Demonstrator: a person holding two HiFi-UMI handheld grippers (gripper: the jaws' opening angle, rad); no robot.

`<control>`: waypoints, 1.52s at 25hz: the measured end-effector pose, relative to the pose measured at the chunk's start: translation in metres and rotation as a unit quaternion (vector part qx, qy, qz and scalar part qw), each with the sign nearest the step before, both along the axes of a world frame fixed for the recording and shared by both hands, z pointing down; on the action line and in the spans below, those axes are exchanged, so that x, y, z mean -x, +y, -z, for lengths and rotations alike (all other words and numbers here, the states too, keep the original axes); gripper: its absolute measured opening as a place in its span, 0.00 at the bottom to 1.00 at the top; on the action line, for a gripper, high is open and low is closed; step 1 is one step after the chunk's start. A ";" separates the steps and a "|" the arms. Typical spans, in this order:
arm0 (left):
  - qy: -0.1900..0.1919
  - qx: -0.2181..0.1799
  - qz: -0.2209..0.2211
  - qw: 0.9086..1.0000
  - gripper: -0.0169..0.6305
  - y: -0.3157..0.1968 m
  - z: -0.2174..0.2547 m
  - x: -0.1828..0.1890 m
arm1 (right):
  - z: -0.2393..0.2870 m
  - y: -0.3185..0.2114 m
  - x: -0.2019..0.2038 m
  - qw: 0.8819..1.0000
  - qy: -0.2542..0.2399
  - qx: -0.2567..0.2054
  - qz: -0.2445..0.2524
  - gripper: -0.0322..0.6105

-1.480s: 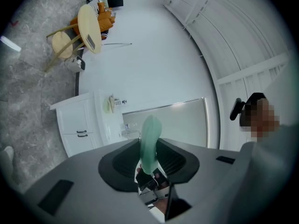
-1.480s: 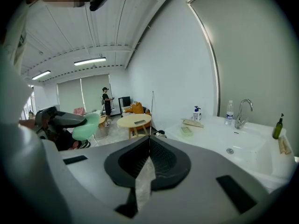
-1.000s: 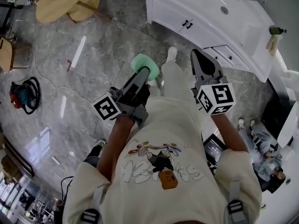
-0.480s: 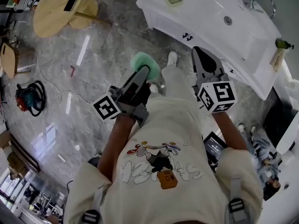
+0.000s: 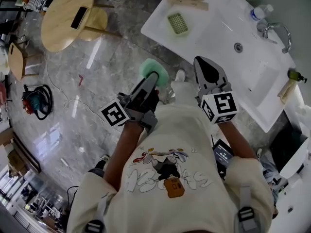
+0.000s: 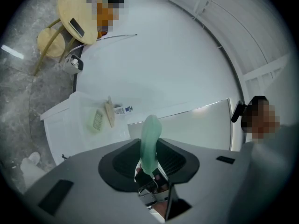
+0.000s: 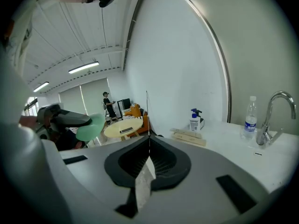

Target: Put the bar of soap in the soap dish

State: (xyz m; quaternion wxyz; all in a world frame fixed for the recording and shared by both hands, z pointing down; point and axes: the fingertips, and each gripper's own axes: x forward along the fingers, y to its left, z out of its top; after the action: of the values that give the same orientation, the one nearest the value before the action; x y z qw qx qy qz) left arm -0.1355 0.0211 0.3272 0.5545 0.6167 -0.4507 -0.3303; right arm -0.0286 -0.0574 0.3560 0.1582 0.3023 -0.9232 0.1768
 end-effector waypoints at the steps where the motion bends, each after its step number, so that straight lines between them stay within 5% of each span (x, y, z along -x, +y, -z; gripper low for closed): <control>1: -0.003 0.000 0.001 1.000 0.21 -0.009 -0.001 0.000 | -0.001 -0.007 0.003 1.000 -0.002 0.003 0.006 0.06; 11: -0.015 0.013 -0.002 1.000 0.21 -0.073 -0.016 -0.004 | 0.001 -0.057 0.009 0.999 -0.014 0.005 0.039 0.06; 38: 0.011 0.033 -0.068 0.997 0.21 -0.114 -0.031 0.011 | 0.013 -0.080 0.006 0.999 -0.005 -0.005 -0.049 0.06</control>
State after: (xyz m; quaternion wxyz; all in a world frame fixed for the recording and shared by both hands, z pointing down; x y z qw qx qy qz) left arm -0.1466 -0.0930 0.3579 0.6003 0.6240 -0.4122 -0.2836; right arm -0.0351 -0.1373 0.3427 0.1434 0.3472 -0.9089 0.1813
